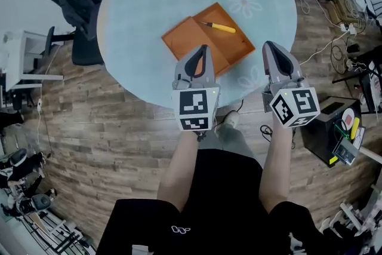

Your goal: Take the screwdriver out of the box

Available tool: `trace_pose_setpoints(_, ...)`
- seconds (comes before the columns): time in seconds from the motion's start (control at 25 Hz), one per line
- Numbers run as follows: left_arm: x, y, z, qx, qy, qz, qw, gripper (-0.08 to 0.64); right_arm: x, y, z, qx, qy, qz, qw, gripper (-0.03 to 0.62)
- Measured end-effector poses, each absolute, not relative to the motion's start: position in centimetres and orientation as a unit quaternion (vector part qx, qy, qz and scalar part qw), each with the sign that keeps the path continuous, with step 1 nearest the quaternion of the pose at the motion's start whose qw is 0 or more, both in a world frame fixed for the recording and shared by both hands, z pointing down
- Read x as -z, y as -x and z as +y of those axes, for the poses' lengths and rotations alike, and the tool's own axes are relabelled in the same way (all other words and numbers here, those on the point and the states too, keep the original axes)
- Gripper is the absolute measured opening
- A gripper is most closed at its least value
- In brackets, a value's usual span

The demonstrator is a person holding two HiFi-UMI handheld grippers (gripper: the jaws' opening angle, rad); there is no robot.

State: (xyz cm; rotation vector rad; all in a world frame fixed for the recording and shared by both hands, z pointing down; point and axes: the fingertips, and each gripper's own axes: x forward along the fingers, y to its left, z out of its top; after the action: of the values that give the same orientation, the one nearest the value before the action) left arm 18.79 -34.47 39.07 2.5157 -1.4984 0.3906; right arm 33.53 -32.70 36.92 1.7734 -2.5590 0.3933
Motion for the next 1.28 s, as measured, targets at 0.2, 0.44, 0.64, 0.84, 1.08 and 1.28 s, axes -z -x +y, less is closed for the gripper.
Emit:
trace_pose_setpoints(0.2,-40.5,-17.4,-37.2,-0.143,-0.848,-0.498,0.109,0.003,-39.1,-31.3,-36.2,-0.147,-0.533,-0.832,0.054,0.075)
trace_pose_setpoints(0.44,-42.7,-13.0,-40.6,-0.143,-0.826,-0.525,0.146,0.003,-43.6,-26.6,-41.3,-0.122,-0.474,-0.853,0.185,0.077)
trace_pose_setpoints(0.64,-43.8,-10.6,-41.8,-0.14,-0.821,-0.528,0.166,0.003,-47.6,-22.7,-44.5,-0.104,-0.398,-0.862,0.297,0.114)
trace_pose_setpoints(0.84,-45.0,-10.0,-42.1,-0.143,-0.826,-0.513,0.183,0.003,-51.2,-21.2,-47.1,-0.1,-0.349,-0.845,0.392,0.129)
trace_pose_setpoints(1.08,-46.1,-8.7,-42.7,-0.14,-0.829,-0.504,0.2,0.003,-56.8,-21.0,-48.0,-0.115,-0.278,-0.8,0.52,0.164)
trace_pose_setpoints(1.28,-46.9,-7.1,-43.4,-0.14,-0.823,-0.508,0.213,0.003,-59.5,-21.3,-48.5,-0.093,-0.237,-0.751,0.61,0.153)
